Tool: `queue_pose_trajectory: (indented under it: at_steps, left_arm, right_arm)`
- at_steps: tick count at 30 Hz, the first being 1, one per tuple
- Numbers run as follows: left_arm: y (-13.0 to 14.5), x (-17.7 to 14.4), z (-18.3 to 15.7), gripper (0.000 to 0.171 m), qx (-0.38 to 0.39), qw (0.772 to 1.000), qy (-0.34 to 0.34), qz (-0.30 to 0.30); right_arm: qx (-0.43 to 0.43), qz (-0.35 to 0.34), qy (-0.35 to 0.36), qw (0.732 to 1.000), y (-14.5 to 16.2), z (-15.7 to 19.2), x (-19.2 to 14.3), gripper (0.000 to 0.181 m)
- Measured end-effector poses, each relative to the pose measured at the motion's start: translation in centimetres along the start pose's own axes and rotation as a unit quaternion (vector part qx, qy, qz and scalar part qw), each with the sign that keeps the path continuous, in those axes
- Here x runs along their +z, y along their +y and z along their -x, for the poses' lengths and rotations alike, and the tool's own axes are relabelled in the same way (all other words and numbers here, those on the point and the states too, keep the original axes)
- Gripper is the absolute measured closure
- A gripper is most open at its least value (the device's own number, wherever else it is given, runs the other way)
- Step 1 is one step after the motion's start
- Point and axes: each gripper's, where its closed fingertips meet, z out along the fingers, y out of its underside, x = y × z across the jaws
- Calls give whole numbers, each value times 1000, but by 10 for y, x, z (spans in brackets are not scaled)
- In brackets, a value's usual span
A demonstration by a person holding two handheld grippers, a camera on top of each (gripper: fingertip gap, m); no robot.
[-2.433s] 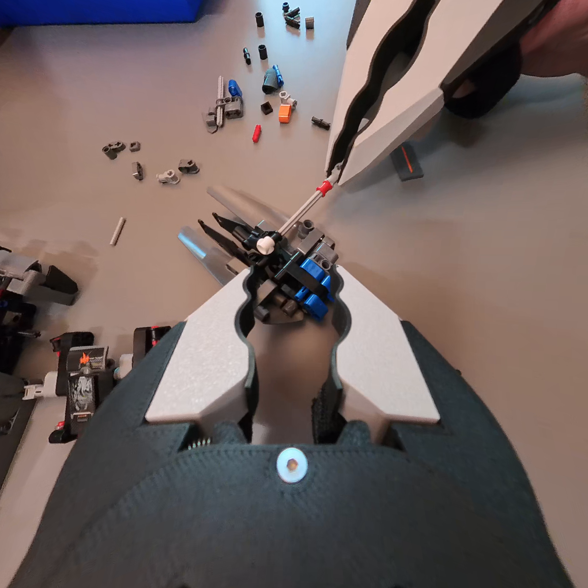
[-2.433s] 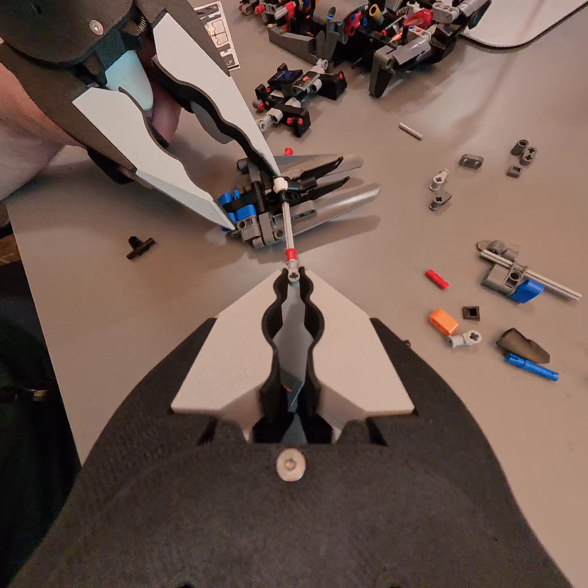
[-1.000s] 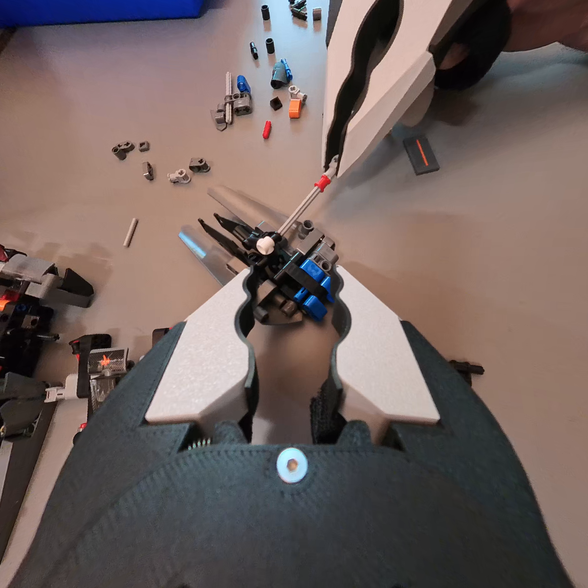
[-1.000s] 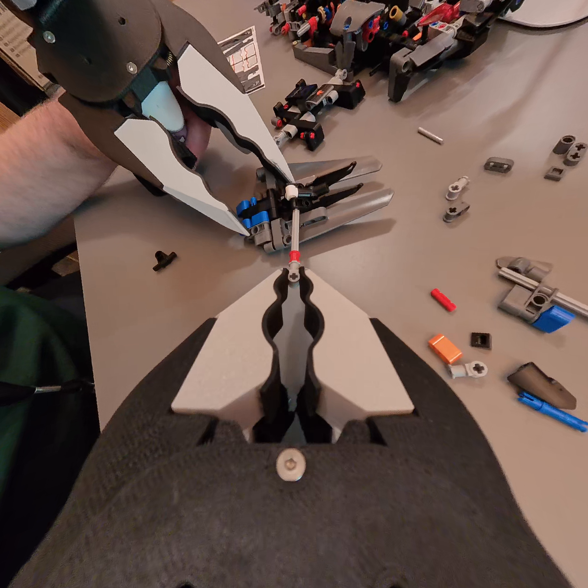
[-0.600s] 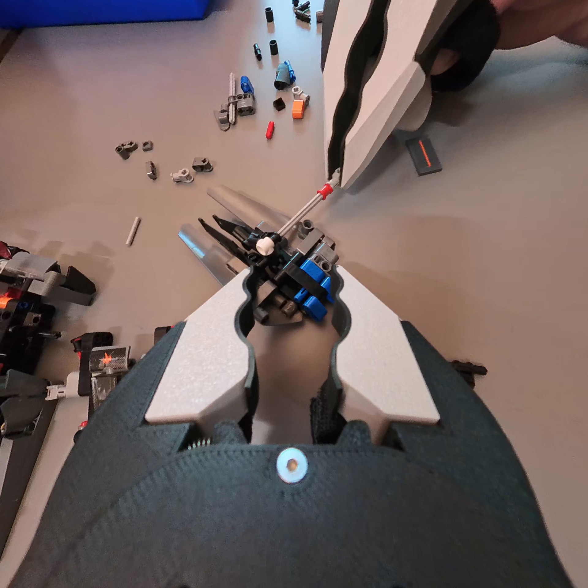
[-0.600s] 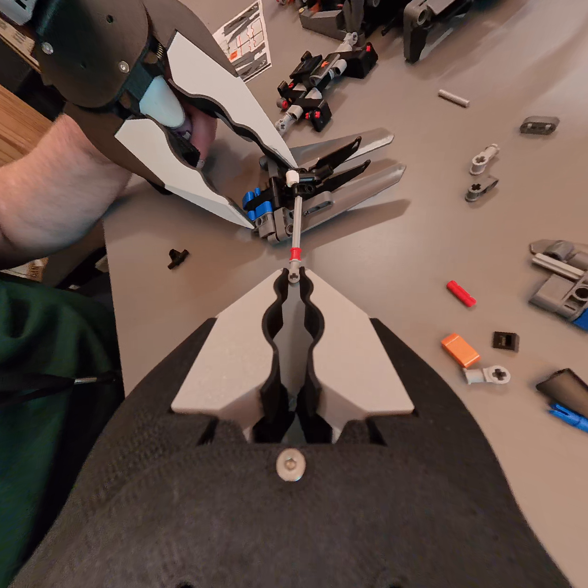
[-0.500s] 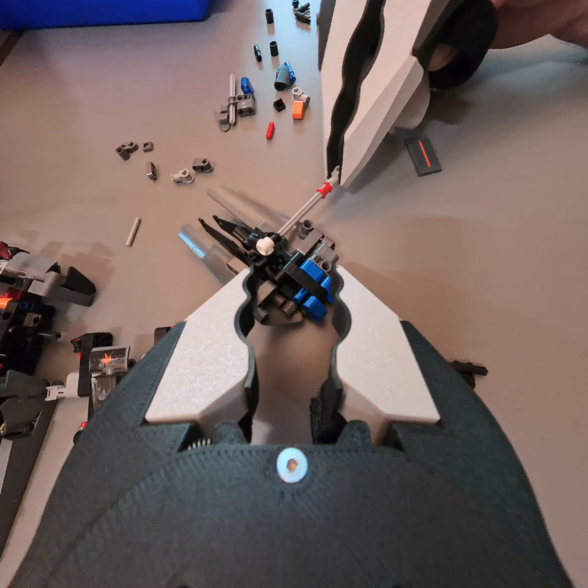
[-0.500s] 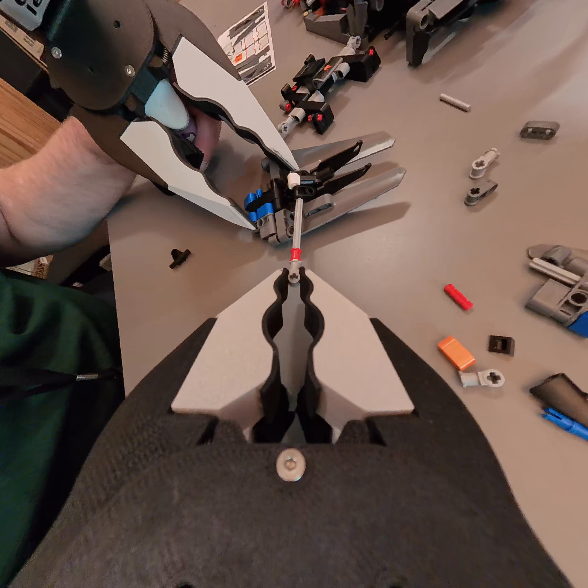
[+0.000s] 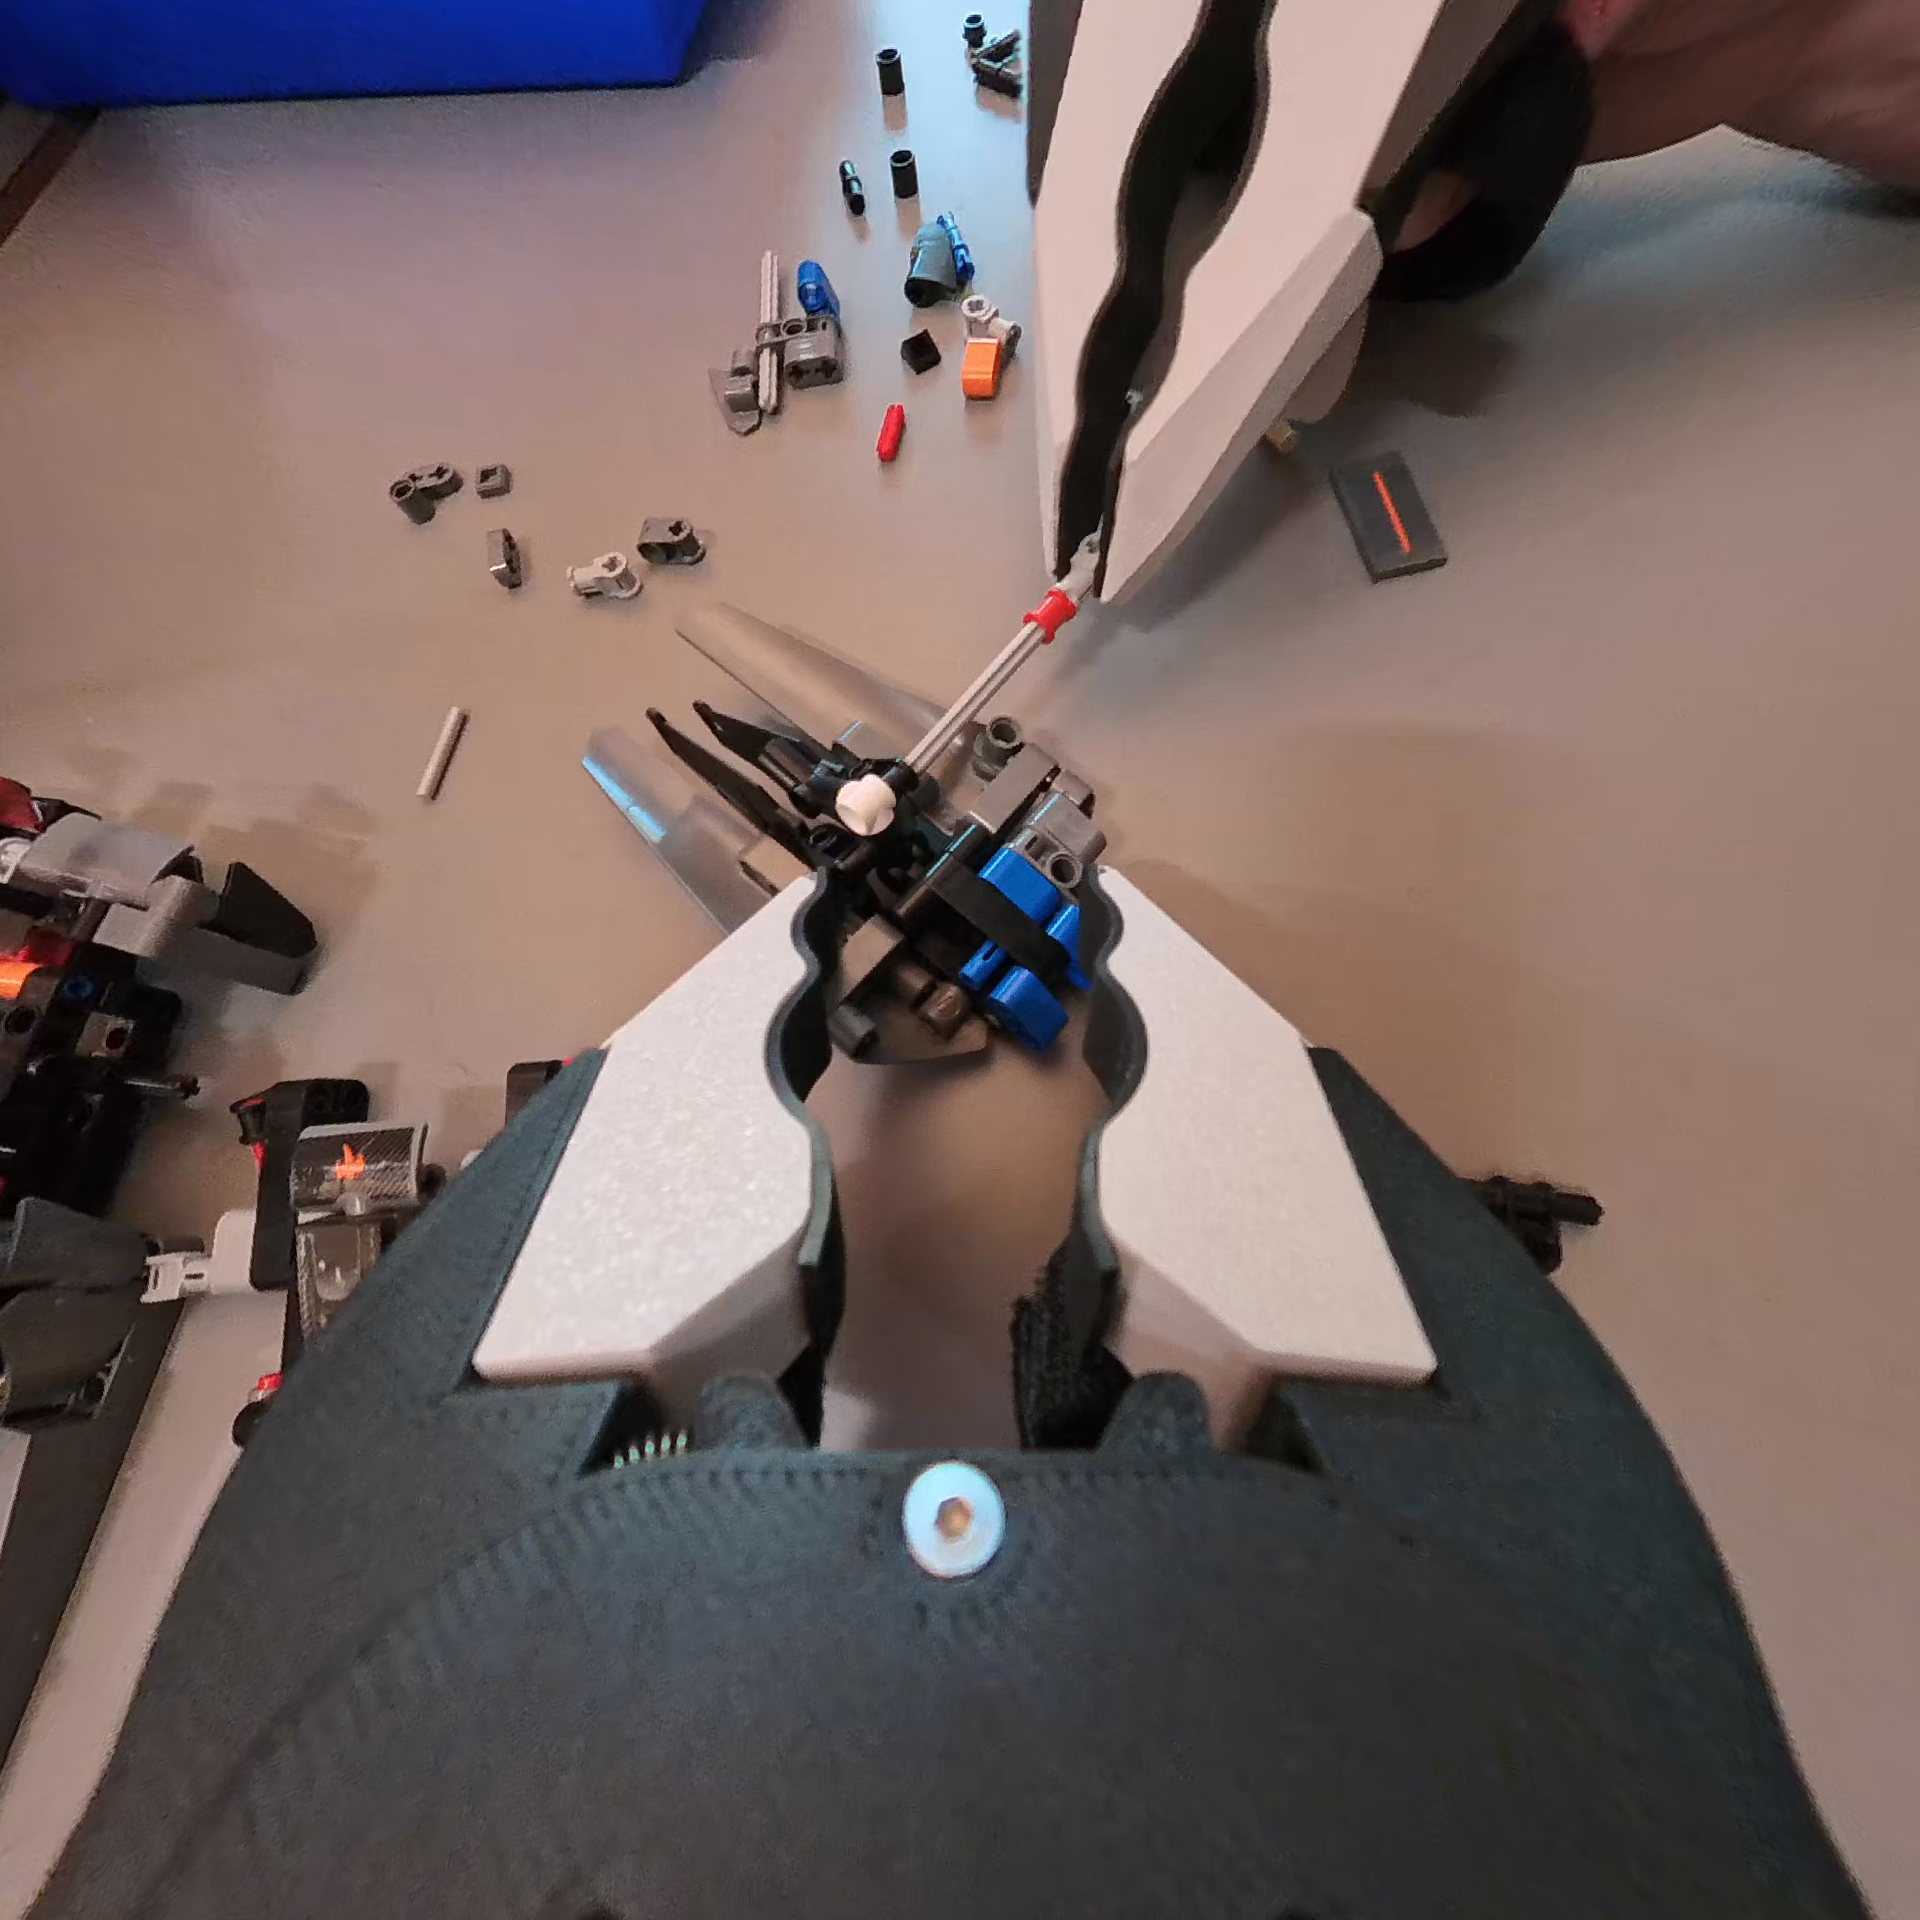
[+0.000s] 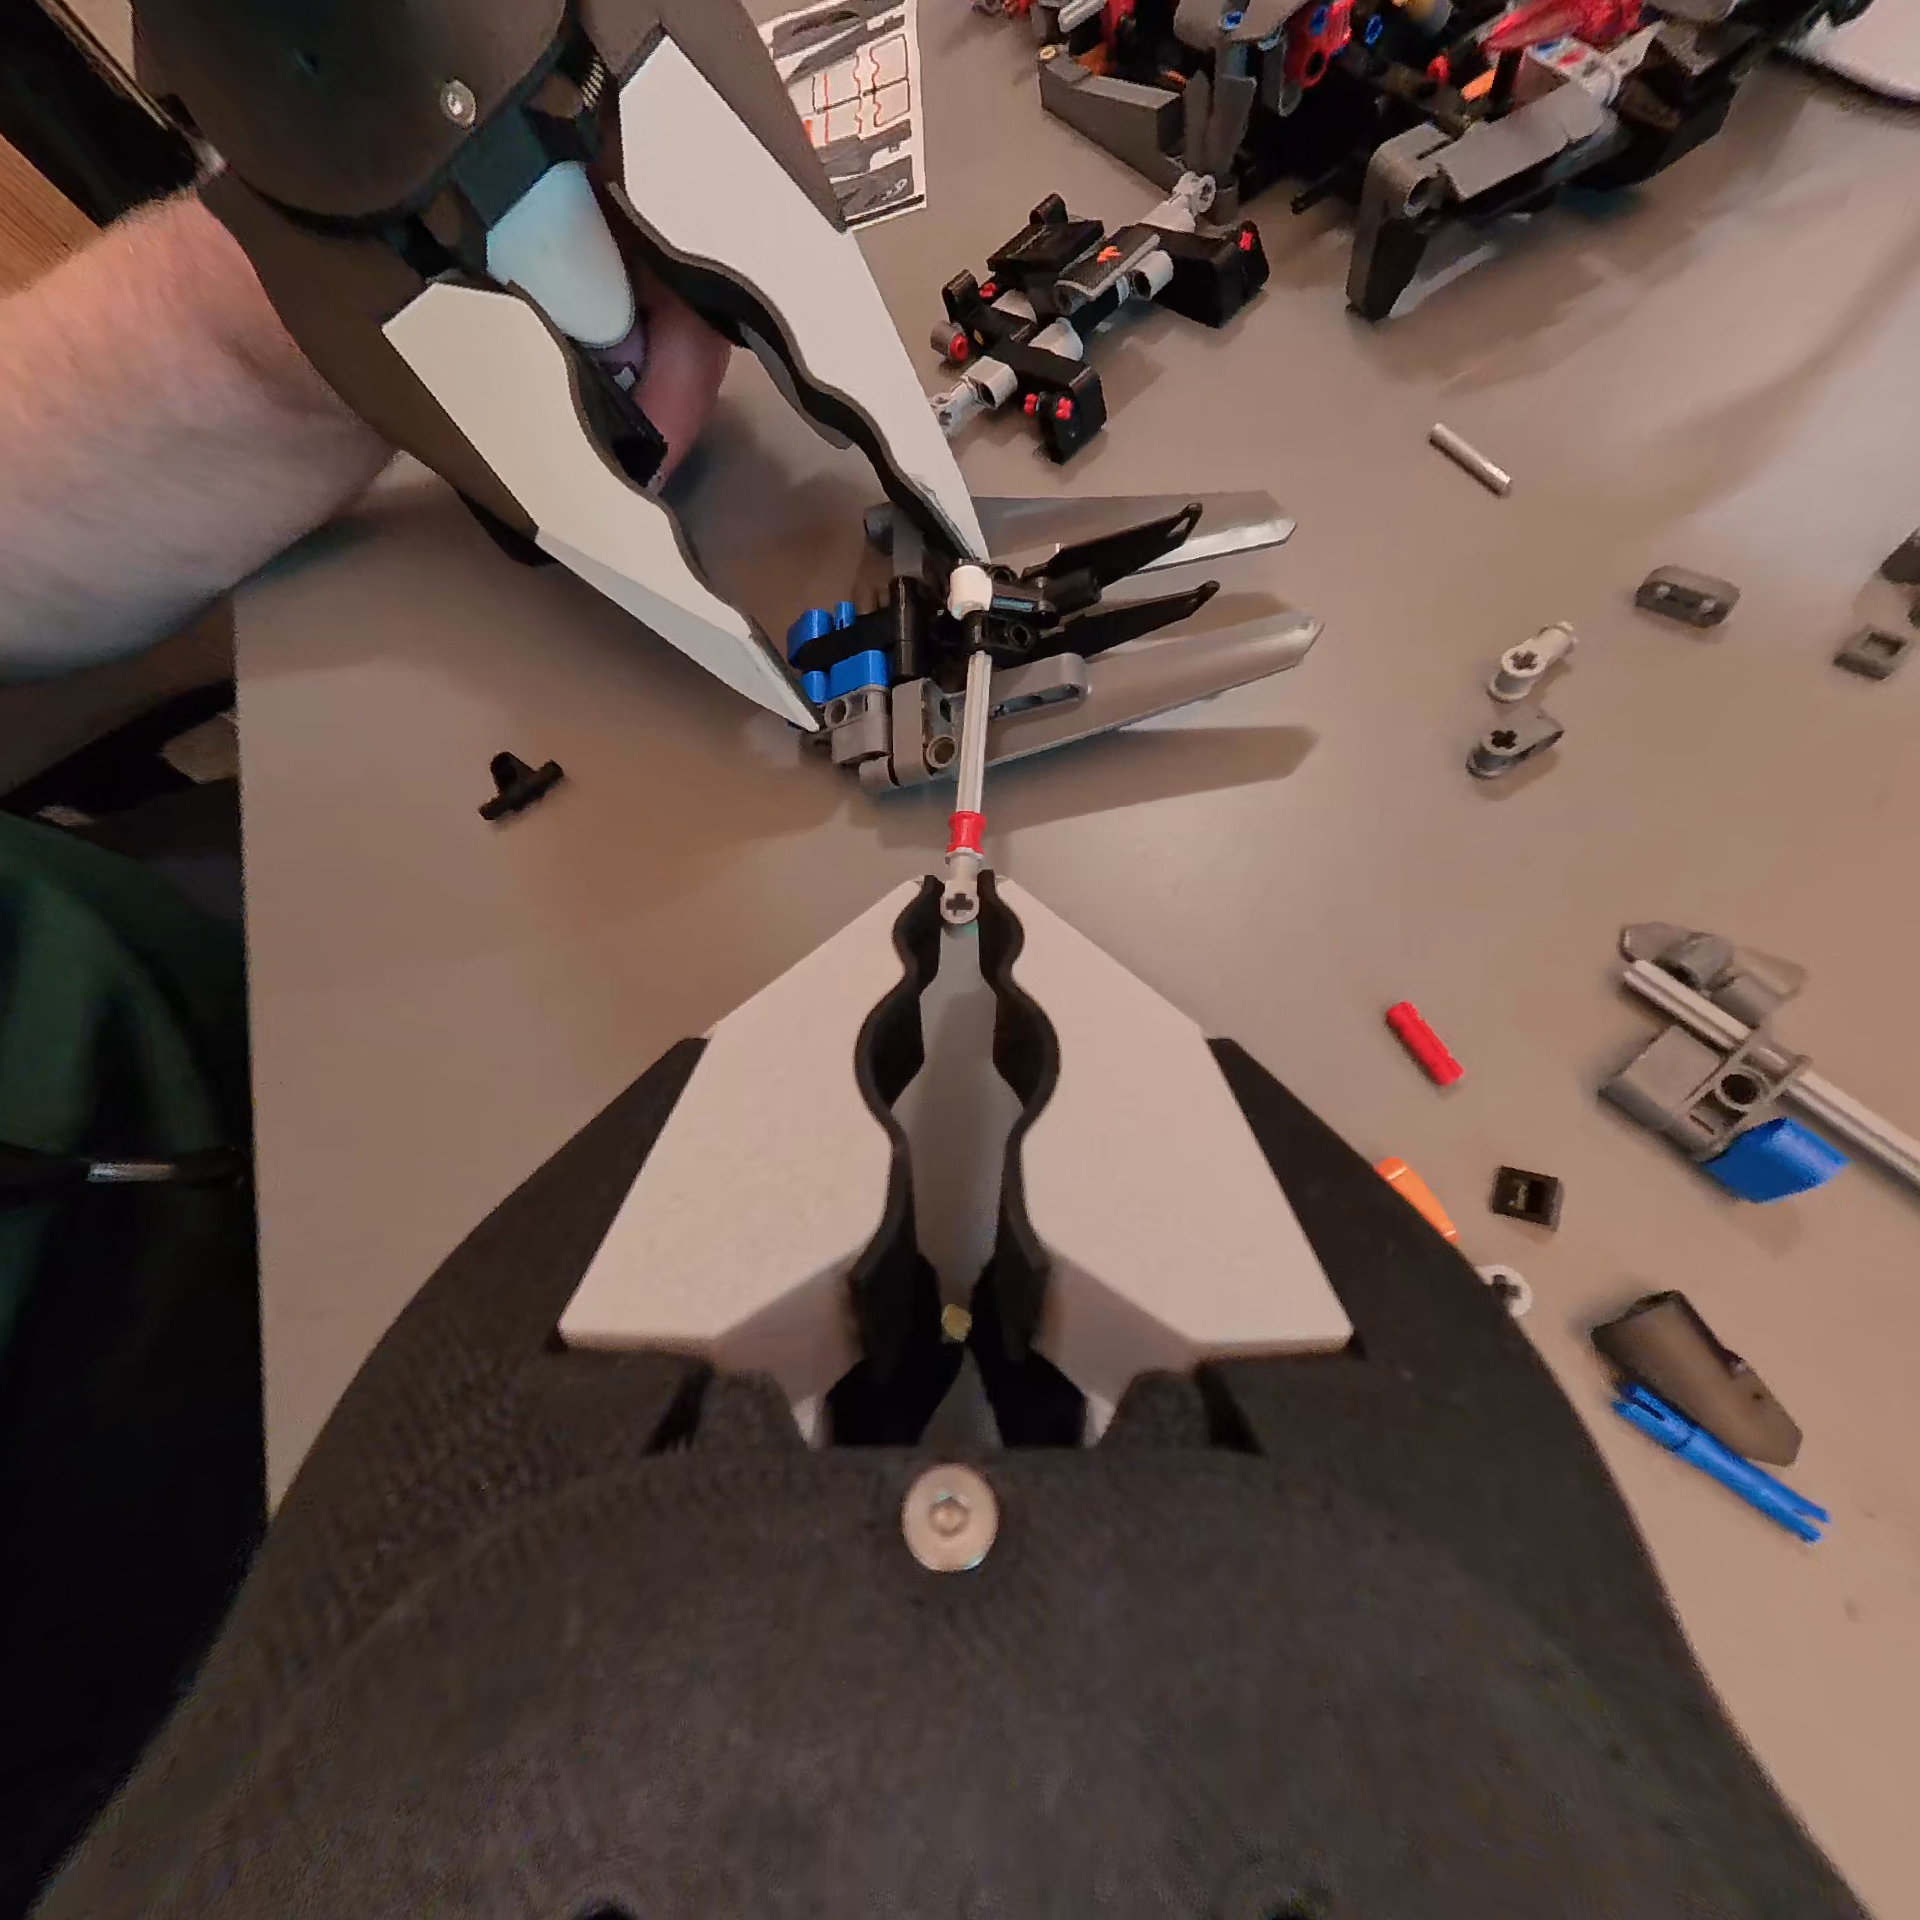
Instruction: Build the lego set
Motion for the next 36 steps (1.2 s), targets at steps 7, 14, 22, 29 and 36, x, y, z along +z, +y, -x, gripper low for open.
queue_pose_trajectory:
  at_steps: [7,14,22,29,36]
  left_arm:
    - [0,0,1,127,-3,1000,0,-5]
    - [1,-1,2,127,-7,1000,0,-8]
    - [1,-1,3,127,-8,1000,0,-8]
    - [2,-1,4,126,-12,1000,0,-9]
    - [2,-1,5,126,-13,1000,-3,-9]
  right_arm:
    - [-70,7,57,996,1,-4,2,177]
    - [-127,9,99,987,1,-9,3,177]
    - [-150,11,114,982,0,-11,4,177]
    - [-183,0,133,974,-6,-10,2,177]
    - [-111,-40,79,990,-15,-3,-2,177]
